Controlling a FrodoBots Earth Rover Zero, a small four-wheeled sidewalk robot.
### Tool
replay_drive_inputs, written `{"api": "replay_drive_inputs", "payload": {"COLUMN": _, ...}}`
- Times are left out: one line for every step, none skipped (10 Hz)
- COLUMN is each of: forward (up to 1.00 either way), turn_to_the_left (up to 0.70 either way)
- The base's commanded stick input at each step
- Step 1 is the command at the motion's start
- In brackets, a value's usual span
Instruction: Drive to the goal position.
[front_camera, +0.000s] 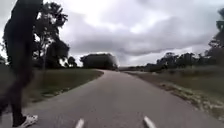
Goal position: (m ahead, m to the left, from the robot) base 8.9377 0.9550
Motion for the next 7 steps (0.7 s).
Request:
{"api": "replay_drive_inputs", "payload": {"forward": 0.70, "turn_to_the_left": 0.00}}
{"api": "replay_drive_inputs", "payload": {"forward": 0.70, "turn_to_the_left": 0.00}}
{"api": "replay_drive_inputs", "payload": {"forward": 0.70, "turn_to_the_left": 0.00}}
{"api": "replay_drive_inputs", "payload": {"forward": 0.70, "turn_to_the_left": 0.00}}
{"api": "replay_drive_inputs", "payload": {"forward": 0.70, "turn_to_the_left": 0.00}}
{"api": "replay_drive_inputs", "payload": {"forward": 0.70, "turn_to_the_left": 0.00}}
{"api": "replay_drive_inputs", "payload": {"forward": 0.70, "turn_to_the_left": 0.00}}
